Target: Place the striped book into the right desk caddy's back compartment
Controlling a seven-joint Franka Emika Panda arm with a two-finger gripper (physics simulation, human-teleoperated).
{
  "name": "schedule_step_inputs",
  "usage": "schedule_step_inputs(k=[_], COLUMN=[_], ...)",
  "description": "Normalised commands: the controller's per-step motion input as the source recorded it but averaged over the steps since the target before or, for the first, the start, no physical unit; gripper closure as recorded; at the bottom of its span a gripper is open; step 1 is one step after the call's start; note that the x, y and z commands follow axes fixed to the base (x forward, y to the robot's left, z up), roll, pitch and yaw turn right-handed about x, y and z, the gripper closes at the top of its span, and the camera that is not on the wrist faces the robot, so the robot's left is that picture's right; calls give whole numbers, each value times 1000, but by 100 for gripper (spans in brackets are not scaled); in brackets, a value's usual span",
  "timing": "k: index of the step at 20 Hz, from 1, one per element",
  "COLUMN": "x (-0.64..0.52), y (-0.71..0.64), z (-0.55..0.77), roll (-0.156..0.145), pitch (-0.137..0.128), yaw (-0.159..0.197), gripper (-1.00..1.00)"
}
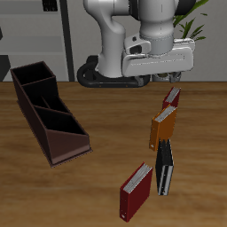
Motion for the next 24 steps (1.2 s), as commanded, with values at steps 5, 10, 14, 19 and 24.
schedule_step_inputs(k=[5,10,14,19,24], x=[258,238,123,241,189], y=[298,158,50,-80,-8], z=[-3,-50,19,-34,-82], roll=[-1,-31,-11,-18,34], pitch=[-24,-14,-35,-61,-30], yaw=[12,3,14,3,2], gripper=[-100,-100,-100,-100,-100])
